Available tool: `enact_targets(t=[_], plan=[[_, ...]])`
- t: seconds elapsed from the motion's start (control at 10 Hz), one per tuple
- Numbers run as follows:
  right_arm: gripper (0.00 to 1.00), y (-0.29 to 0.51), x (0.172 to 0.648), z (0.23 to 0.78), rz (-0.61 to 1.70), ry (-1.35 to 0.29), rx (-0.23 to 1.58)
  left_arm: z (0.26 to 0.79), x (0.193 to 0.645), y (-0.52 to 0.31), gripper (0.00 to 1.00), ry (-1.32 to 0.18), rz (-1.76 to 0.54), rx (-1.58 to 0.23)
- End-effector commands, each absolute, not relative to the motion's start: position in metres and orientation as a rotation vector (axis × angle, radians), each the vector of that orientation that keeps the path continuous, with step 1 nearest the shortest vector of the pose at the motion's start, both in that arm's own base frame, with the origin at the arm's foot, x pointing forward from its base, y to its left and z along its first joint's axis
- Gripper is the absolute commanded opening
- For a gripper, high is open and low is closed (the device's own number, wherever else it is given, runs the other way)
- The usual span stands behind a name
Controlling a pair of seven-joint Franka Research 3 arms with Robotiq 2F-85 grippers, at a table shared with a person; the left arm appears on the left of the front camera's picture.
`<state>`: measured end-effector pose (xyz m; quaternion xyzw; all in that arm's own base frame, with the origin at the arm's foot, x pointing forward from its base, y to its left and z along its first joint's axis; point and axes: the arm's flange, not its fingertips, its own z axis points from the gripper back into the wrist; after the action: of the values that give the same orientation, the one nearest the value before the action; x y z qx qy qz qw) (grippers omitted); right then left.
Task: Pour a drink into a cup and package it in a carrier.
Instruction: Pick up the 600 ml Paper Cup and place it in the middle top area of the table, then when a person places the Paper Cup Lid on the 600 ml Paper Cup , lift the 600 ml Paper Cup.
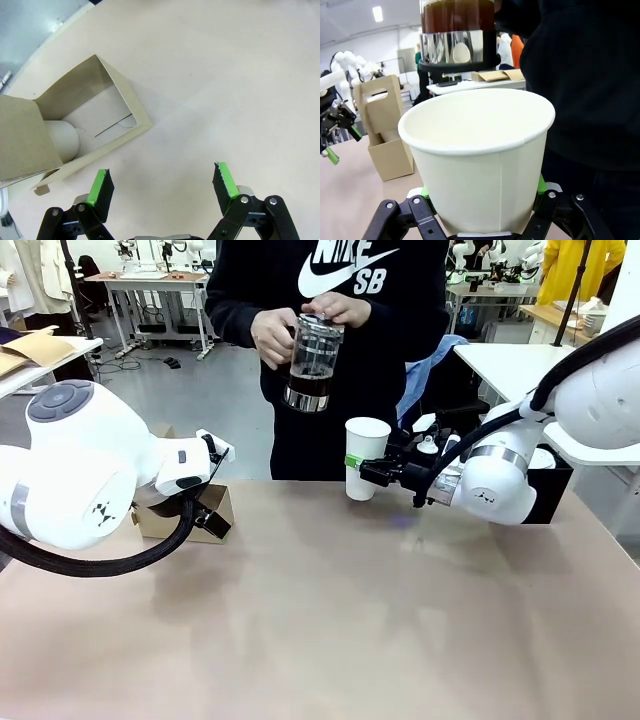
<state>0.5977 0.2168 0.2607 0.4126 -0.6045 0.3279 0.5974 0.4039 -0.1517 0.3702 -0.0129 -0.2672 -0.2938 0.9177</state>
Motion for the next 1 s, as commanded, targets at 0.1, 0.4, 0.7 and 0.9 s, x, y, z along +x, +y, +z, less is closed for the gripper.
enact_targets(t=[0.1, 0.4, 0.7, 0.9], plan=[[0.80, 0.2192, 0.5963, 0.2589, 0.775, -1.406, 0.936, 0.3703, 0.4038, -0.1513, 1.00, -0.550, -0.602, -0.028], [0.80, 0.2192, 0.5963, 0.2589, 0.775, -1.406, 0.936, 0.3703, 0.4038, -0.1513, 1.00, -0.550, -0.602, -0.028], [0.80, 0.2192, 0.5963, 0.2589, 0.775, -1.406, 0.936, 0.3703, 0.4038, -0.1513, 1.00, -0.550, -0.602, -0.028], [0.80, 0.2192, 0.5963, 0.2589, 0.775, -1.406, 0.936, 0.3703, 0.4038, -0.1513, 1.00, -0.550, -0.602, -0.028]])
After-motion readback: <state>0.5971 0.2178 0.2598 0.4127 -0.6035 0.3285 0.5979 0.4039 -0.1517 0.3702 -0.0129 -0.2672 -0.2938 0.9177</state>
